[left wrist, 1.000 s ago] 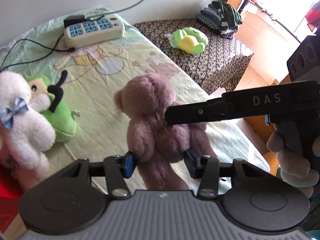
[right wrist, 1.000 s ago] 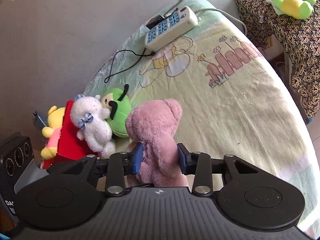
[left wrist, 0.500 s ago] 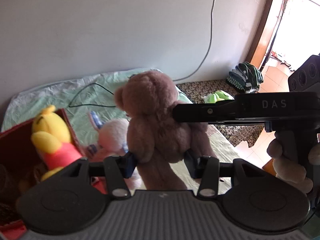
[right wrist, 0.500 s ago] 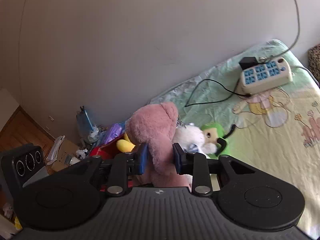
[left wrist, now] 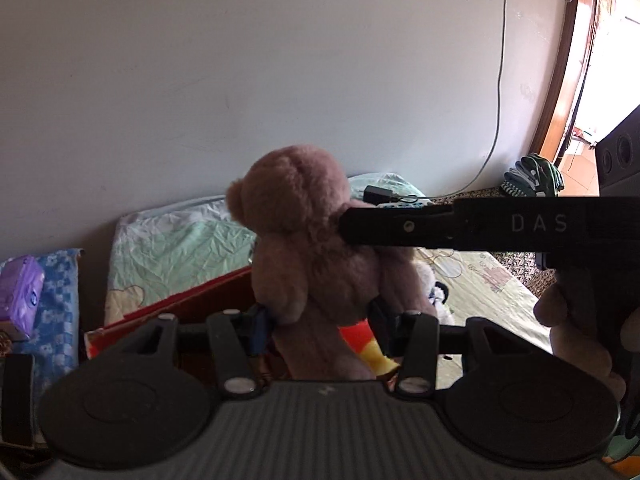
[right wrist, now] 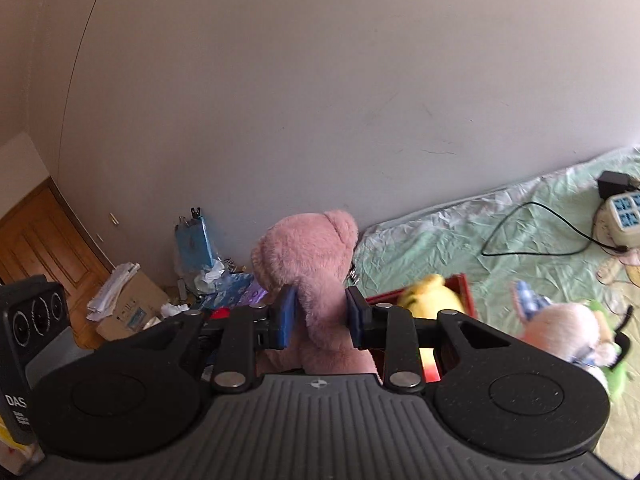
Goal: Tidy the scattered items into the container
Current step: 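Carry the pink teddy bear in the right gripper over the red box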
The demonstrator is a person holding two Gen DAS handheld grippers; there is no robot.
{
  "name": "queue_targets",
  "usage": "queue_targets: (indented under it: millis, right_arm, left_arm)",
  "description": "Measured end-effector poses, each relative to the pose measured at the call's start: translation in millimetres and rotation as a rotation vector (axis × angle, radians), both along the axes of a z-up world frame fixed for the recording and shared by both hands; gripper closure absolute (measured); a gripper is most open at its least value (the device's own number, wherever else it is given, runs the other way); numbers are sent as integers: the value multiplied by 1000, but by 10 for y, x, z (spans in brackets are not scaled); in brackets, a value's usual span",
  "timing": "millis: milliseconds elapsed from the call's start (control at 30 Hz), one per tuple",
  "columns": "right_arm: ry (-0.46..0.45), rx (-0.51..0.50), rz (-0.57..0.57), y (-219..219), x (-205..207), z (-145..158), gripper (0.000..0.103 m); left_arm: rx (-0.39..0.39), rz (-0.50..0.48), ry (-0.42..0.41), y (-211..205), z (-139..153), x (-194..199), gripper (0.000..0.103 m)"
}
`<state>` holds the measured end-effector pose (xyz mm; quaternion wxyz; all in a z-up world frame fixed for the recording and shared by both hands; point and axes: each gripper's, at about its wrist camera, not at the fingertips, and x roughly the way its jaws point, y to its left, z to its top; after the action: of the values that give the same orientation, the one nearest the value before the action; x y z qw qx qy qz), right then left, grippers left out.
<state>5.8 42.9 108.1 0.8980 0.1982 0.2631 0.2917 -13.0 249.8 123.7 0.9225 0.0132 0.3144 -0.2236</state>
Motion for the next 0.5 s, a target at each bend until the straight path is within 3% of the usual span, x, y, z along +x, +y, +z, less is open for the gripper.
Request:
queue_targets:
  millis: [200, 500]
  right_arm:
    - [-52, -119, -69, 560, 85, -188, 73]
    - [17, -299, -185, 967, 140, -574, 75]
  left_arm:
    - [15, -36, 84, 336, -327, 381, 55]
    - [55, -131, 294, 341, -985, 740, 54]
